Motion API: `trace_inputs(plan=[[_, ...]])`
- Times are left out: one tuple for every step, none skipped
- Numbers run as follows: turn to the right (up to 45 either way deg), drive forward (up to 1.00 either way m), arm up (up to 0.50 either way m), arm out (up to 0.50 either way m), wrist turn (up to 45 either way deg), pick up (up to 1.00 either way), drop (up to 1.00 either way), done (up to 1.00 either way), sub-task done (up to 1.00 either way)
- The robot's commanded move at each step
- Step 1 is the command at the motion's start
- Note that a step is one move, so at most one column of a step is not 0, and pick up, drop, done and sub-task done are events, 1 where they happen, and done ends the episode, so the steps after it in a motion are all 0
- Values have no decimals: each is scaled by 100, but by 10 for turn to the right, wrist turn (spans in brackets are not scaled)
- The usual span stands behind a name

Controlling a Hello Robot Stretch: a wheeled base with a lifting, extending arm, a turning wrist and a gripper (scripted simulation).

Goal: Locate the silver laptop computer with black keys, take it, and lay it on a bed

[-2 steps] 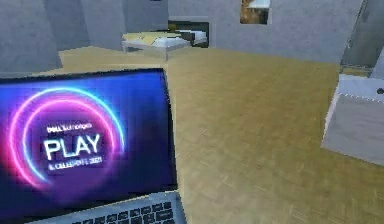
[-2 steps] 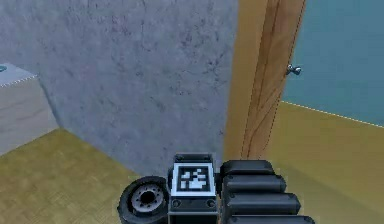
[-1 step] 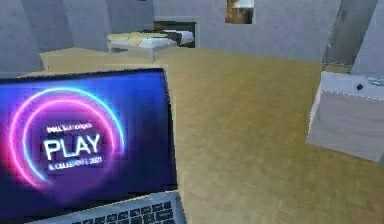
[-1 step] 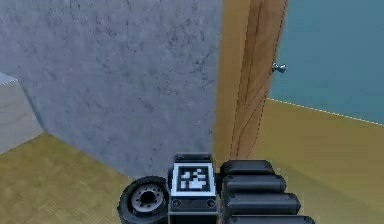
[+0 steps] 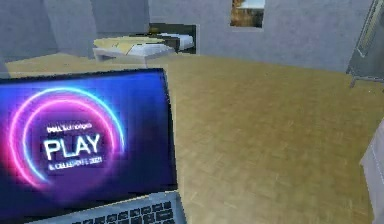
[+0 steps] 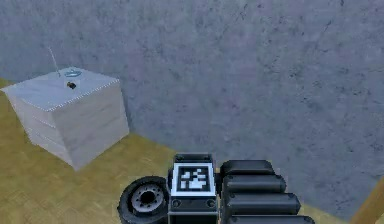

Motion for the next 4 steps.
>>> trace_inputs(plan=[[0, 100, 0, 0, 0, 0, 0, 0, 0], [0, 100, 0, 0, 0, 0, 0, 0, 0], [0, 100, 0, 0, 0, 0, 0, 0, 0], [0, 100, 0, 0, 0, 0, 0, 0, 0]])
